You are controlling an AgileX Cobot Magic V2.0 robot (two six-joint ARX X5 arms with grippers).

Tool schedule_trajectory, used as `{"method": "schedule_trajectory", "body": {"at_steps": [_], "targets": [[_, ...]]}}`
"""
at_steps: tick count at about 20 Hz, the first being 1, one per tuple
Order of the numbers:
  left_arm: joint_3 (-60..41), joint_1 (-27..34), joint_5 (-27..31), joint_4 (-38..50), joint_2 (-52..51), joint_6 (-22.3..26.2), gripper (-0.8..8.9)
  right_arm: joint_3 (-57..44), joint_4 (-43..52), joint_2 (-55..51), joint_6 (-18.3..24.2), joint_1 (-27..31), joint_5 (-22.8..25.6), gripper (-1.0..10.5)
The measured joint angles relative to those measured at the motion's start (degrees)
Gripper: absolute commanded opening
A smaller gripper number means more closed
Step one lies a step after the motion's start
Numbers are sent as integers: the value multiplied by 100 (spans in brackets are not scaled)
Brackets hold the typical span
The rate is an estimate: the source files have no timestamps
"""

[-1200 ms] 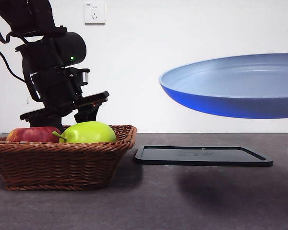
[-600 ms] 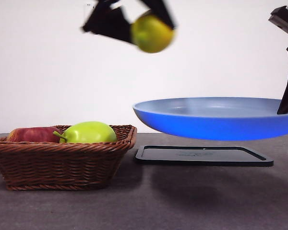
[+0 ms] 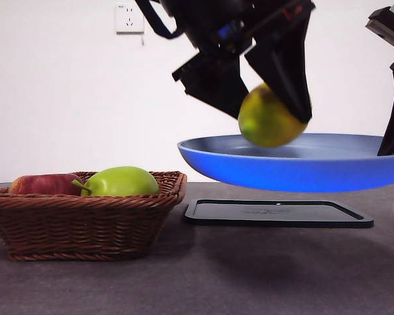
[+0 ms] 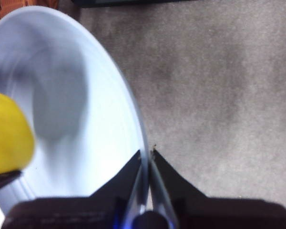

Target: Take the lemon from the basket,put the lemon in the plate,hand out the plate

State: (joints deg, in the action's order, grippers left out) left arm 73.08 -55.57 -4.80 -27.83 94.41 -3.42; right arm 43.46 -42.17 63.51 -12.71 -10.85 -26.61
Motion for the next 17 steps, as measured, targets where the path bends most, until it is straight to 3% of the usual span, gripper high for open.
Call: {"method": "schedule_trajectory", "body": {"at_steps": [2,6,8,17], "targets": [[0,0,-4,0,50,-2,314,0,-22,0,0,0,0,3],[0,0,-9,-87,131,0,316,0,-26,0,0,0,0,3],[0,0,-114,-90,136,0,379,0,-39,0,0,0,4,3],[0,22,-136,-466,-389,-111,378,0,-63,9,-168,44,144,3]]}}
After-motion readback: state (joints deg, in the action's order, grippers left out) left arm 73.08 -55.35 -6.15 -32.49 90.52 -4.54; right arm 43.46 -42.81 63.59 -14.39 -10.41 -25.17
